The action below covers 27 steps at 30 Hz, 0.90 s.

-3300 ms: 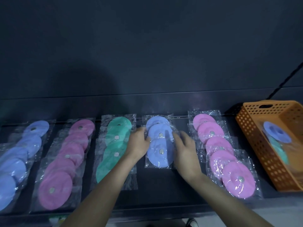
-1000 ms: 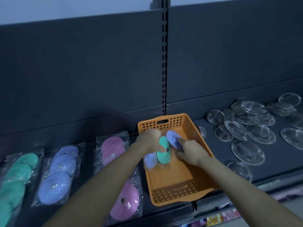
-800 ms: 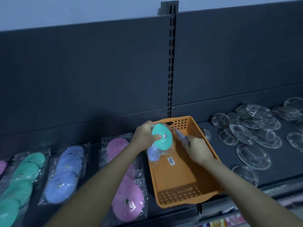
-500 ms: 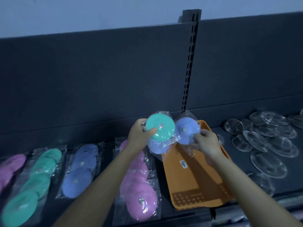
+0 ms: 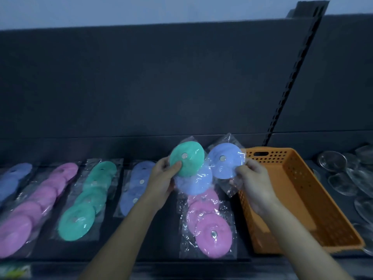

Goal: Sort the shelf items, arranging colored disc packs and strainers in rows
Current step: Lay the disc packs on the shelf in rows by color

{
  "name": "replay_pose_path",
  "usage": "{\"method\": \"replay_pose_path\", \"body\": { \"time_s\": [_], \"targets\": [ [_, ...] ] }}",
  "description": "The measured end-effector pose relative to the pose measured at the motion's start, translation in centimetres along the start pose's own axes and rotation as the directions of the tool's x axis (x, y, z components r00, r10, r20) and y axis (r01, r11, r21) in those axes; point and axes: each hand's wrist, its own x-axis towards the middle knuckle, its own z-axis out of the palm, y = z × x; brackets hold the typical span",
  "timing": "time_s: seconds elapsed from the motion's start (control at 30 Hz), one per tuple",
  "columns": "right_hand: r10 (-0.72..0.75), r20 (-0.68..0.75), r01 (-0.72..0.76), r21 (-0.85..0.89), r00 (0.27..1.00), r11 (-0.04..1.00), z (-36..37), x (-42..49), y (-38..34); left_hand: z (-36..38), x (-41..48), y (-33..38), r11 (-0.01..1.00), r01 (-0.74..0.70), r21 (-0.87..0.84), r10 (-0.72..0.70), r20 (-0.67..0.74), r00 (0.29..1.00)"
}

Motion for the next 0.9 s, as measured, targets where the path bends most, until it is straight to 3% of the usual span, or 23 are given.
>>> {"method": "replay_pose_path", "body": {
  "time_s": [0.2,0.37,0.47,0.57,0.73,0.9],
  "targets": [
    [0.191,0.095,-0.199,0.079,0.977,0.977,4.3,-1.7,3.1,-4.7,-0.9,0.1,0.997,-0.009,-0.076,0.008,-0.019,1.0],
    [0.164,-0.02,-0.163,0.04,0.986,0.986,7.4,-2.6,5.0,-8.2,-1.8,0.5,0.991,0.001,-0.135,-0.009,-0.059,0.998],
    [0.103,-0.018,-0.104,-0.007,0.994,0.995,9.3,-3.5,5.9,-9.9,-2.1,0.9,0.987,0.007,-0.159,-0.022,-0.093,0.995],
    [0.138,0.073,-0.143,0.059,0.988,0.988,11.1,-4.5,6.3,-10.8,-2.4,1.0,0.991,0.007,-0.137,-0.025,-0.132,0.991],
    [0.234,0.336,-0.289,0.124,0.912,0.949,13.0,-6.0,7.6,-11.2,-3.5,0.4,0.999,0.039,-0.034,-0.046,-0.248,0.968],
    [0.221,0.293,-0.26,0.102,0.93,0.96,13.8,-6.9,8.0,-11.5,-4.5,0.3,0.999,0.009,-0.044,-0.021,-0.277,0.961]
  ]
}}
